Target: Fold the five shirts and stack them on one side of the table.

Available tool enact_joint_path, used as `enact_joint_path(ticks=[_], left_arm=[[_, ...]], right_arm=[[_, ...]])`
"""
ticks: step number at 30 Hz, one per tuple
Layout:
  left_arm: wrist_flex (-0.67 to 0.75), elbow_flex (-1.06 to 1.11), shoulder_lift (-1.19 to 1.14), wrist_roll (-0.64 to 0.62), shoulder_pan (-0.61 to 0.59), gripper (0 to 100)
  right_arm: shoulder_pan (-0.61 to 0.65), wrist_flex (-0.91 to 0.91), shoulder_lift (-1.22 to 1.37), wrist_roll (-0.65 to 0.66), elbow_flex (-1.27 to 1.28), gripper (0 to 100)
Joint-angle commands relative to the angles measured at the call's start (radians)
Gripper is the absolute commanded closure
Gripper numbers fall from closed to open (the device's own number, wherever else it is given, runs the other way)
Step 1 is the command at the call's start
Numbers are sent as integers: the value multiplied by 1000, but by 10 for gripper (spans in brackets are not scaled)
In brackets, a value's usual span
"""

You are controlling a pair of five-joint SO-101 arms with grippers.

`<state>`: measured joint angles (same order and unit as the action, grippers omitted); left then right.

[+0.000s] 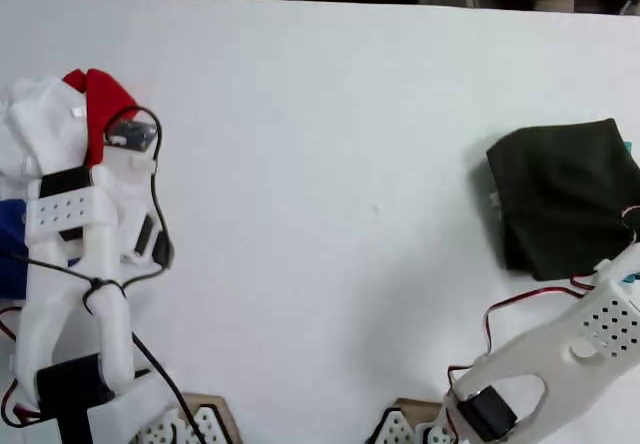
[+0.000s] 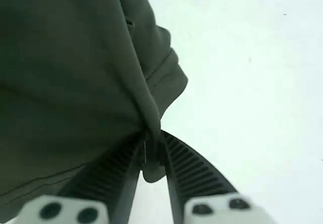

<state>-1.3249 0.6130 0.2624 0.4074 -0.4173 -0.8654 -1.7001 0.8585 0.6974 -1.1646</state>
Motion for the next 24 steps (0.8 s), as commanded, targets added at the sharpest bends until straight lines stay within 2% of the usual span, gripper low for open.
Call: enact_joint_path(ticks=[1, 9, 14, 16, 20, 24], left_arm=[[0, -4, 57, -9, 8, 770], [-2, -10, 57, -9, 5, 770], [0, -39, 57, -11, 11, 770], [-9, -71, 57, -11, 8, 770], [-69, -185, 58, -68, 3, 770], [-137, -343, 100, -126, -37, 770]], right_arm=[[-12, 5, -93, -5, -41, 978], [-21, 56, -35, -9, -28, 964], [-27, 44, -39, -15, -37, 798], [-27, 31, -58, -69, -58, 767], [-15, -7, -140, -219, -115, 807], [61, -13, -285, -236, -57, 824]])
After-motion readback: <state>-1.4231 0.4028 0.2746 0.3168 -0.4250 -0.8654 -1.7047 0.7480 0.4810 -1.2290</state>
